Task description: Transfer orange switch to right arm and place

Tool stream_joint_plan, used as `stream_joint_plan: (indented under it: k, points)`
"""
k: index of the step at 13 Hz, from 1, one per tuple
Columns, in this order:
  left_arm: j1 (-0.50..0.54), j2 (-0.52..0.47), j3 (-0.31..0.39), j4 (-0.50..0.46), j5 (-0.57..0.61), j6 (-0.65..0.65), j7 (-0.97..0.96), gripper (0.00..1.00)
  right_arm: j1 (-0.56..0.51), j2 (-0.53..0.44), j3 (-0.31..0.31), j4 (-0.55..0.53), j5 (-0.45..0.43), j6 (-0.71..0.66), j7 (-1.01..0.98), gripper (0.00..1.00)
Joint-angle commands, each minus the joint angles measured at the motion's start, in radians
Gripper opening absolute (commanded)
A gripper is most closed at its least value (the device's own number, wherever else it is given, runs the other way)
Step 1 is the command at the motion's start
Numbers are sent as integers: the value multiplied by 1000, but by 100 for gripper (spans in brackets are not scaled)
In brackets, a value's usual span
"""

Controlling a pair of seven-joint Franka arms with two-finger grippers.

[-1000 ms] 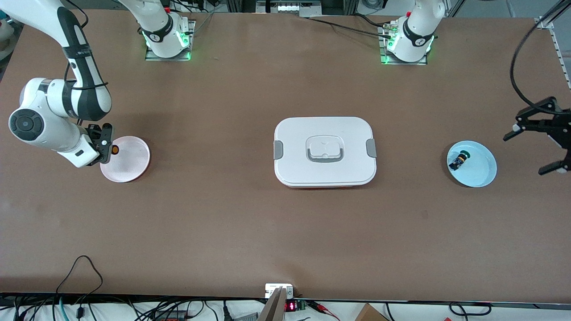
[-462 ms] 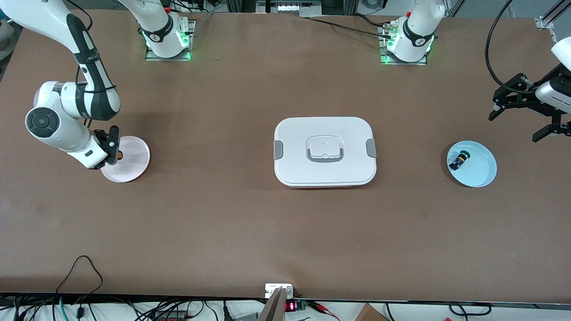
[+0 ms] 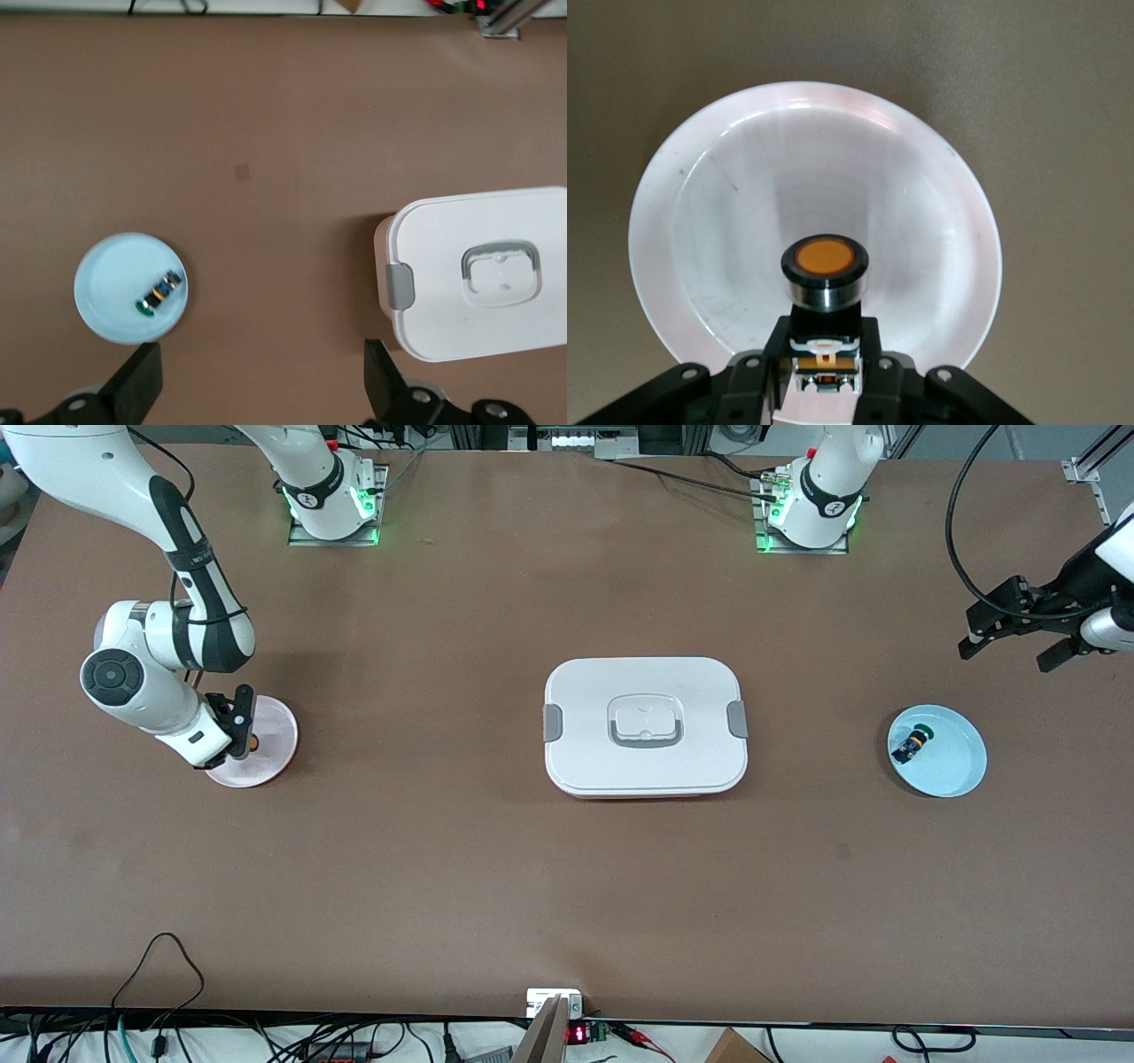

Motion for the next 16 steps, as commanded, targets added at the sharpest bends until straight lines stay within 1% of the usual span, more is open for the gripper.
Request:
stream_joint_plan:
  k: [1,2,3,4,5,7,10,13,16]
  points:
    - [-16,-18,-14,-21,32,-66,-210,100,8,-1,4,-15,-18,24,54,3]
    - [-16,-15,-39,-21,50,-66,-220,100,20,1,4,-20,-18,24,86,11]
    - [-16,-15,-60,-20,82,-64,-220,100,26,-2,4,-23,-18,19,114,42]
    - [-16,-14,-74,-20,90,-64,-222,100,23,-10,4,-23,-18,15,122,97]
    - [-16,-14,-74,-23,90,-64,-222,100,20,-17,4,-23,-18,13,120,100]
    - [-15,-14,-80,-24,90,-63,-222,100,18,-59,4,-21,-12,-1,117,100]
    - [-5,17,-80,-4,78,-57,-217,100,20,-149,5,5,-1,-105,117,100]
    - [-1,35,-71,-1,89,-52,-209,100,26,-203,5,84,10,-220,132,100]
    - [-2,32,-79,0,89,-69,-209,100,32,-229,4,187,141,-359,171,100]
